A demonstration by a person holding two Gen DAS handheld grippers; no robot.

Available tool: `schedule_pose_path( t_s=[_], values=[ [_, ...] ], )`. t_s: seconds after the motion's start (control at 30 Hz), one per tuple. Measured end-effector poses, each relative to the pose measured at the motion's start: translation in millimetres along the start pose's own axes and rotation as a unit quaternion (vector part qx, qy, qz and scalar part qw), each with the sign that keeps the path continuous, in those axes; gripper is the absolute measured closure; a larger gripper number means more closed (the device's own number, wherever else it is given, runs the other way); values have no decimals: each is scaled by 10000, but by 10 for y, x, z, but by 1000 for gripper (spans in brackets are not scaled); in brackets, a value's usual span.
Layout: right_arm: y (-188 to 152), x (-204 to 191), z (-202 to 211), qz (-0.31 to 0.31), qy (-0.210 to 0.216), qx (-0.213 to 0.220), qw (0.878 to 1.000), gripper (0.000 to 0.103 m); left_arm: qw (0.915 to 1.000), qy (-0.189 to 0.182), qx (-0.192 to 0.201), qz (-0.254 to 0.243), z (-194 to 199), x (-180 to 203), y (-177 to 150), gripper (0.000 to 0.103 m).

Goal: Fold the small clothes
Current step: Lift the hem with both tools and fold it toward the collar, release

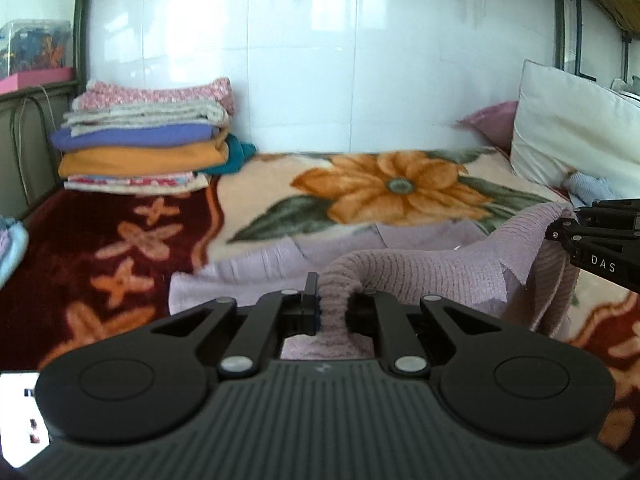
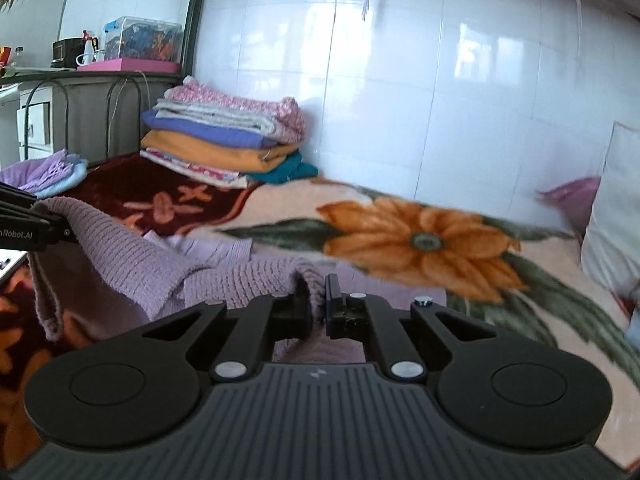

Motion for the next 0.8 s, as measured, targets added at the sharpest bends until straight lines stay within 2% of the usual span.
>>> schedule_pose_path(
  t_s=[0.2,0.4,0.57,0.8],
  values=[
    [347,97,-396,70,-135,165,9997,97,9998,84,187,-20,-286,-82,302,93],
    [480,161,-1002,30,-284,83,9996,97,9997,144,190,7,-770,-181,425,93],
    [361,202,-1553,-212,-266,-163,9993,97,9995,240,-5,199,-1273,-315,303,93],
    [-30,121,-2225,-203,-313,-671,9970,97,9962,571,-359,543,-1825,-575,-5,92]
  ],
)
Point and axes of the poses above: each gripper's, at about its wrist camera, not at the fingertips, and z roughly against the way its jaws point, x to its right, y to its top, the point moved 7 cm from there along -z, roughly the way its jaws point, and after that the axes turned 7 degrees about z, right-handed, at the moved point
